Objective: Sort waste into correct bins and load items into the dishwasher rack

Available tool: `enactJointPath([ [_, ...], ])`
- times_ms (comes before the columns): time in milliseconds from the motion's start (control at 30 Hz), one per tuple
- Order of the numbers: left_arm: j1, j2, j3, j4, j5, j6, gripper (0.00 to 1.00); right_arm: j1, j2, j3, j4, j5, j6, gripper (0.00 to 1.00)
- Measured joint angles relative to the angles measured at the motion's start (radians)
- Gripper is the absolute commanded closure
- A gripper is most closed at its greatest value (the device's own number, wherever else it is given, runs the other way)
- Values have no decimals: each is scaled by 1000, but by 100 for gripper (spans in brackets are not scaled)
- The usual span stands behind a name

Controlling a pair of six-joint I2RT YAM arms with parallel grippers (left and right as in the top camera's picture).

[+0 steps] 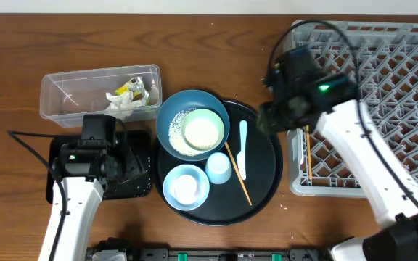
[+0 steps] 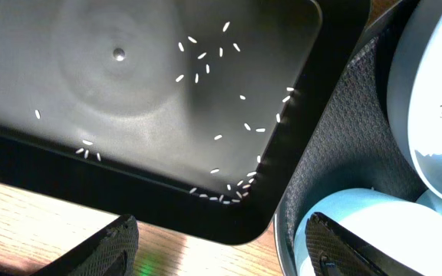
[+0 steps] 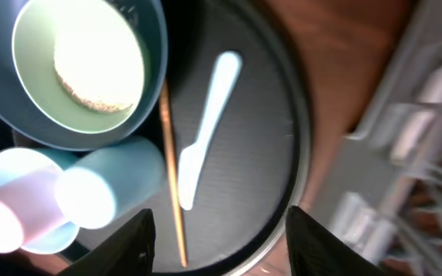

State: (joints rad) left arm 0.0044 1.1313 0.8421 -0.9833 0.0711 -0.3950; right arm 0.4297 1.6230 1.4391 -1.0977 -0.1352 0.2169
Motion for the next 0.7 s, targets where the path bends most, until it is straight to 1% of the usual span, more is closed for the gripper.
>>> enactJointPath([
  [200,0,0,0,0,0,0,28,100,76,-110,145,26,137,49],
  [433,0,0,0,0,0,0,28,169,214,-139,220,98,249,49],
  [700,0,0,0,0,0,0,28,187,351,-140,254,135,325,51],
])
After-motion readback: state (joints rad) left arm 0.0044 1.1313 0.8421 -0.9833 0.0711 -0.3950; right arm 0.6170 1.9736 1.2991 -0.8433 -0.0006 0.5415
